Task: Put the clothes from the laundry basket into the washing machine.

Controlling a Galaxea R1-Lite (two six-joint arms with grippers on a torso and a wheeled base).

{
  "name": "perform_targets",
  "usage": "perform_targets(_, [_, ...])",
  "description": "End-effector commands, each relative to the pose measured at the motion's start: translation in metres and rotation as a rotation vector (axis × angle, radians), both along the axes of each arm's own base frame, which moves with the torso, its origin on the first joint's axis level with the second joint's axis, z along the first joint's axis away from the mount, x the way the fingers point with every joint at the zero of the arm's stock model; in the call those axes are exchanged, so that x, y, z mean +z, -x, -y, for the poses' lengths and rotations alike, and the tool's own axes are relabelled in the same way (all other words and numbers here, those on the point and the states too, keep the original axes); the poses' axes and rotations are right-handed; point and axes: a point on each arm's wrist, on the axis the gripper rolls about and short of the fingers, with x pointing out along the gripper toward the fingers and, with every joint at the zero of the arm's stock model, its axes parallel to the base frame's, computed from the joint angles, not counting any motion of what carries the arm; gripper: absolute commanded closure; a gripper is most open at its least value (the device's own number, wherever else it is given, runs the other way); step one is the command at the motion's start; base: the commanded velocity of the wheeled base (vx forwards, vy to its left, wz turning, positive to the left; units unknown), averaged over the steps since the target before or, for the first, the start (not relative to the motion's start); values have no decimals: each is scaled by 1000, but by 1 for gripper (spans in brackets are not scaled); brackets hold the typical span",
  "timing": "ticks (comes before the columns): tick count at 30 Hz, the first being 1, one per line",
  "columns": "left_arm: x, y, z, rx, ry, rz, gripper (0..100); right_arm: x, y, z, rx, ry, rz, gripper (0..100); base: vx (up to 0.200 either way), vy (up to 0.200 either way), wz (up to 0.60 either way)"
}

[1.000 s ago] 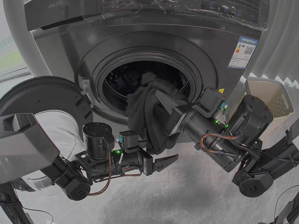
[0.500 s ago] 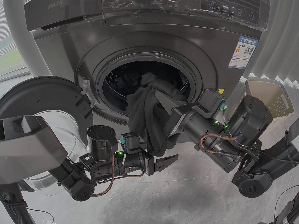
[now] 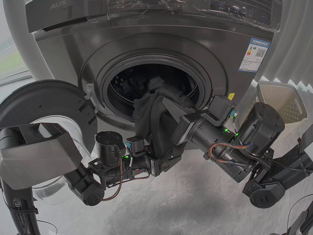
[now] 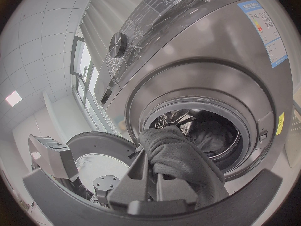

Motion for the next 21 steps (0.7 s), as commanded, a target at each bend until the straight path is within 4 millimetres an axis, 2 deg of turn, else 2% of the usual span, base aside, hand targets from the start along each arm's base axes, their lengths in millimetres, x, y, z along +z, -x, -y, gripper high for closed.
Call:
perform_targets(1, [-2,-4,3,7,2,4,0,0,0,0,0,0,0,100,0,0,0])
perform_targets(2, [-2,-4,3,10,2,7,0,0,0,0,0,1,-1,100,0,0,0])
perform_targets(3, [-4,-5,4,12,1,5,100,-1,0,0,0,4,-3,100,0,0,0])
perform_targets(10, [5,-5,3,41,23,42,100,-4,0,2,-3,12,-10,100,0,0,0])
perform_targets(12, [23,7,-1,33,46,74,100,-5,-3,4,-14,17,-10,100,0,0,0])
perform_targets(15, [36,22,-7,22,57,90,100,-7,-5,5,-19,20,-13,100,0,0,0])
perform_targets(16, [43,33,-9,9,62,96,100,-8,-6,5,-21,24,-16,100,0,0,0])
perform_targets(21, [59,59,-20,-13,76,115,100,-16,-6,5,-23,43,-29,100,0,0,0])
